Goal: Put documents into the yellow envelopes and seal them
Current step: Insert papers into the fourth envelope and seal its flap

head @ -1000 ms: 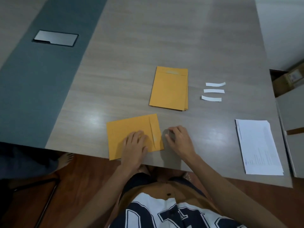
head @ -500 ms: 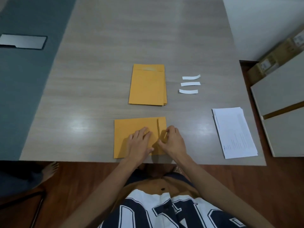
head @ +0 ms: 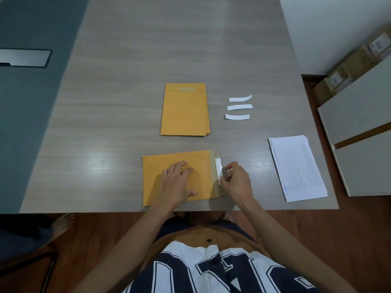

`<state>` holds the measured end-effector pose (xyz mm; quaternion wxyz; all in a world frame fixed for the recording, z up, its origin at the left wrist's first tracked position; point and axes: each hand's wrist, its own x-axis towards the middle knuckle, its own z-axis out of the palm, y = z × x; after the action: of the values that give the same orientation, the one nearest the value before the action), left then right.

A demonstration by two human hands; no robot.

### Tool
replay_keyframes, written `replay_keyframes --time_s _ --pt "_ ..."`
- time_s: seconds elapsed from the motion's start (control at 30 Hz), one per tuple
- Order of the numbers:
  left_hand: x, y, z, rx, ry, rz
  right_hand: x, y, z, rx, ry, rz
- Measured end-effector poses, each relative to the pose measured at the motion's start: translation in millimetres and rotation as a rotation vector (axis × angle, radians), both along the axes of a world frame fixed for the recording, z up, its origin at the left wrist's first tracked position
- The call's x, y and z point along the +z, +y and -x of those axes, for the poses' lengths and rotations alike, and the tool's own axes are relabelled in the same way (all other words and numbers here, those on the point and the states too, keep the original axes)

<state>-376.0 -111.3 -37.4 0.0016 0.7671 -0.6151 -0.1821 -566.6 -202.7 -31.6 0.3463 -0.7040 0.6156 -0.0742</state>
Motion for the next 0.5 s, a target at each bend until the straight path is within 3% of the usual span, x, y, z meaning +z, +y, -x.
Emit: replay_keyframes --time_s 0.2,0.5 --pt "6 -11 -2 -0.019 0.014 -0.032 -2 -2 1 0.050 0.016 0.023" --pt "14 -23 -4 -0.040 0.018 -0.078 4 -15 12 -0.091 -0.116 -0.002"
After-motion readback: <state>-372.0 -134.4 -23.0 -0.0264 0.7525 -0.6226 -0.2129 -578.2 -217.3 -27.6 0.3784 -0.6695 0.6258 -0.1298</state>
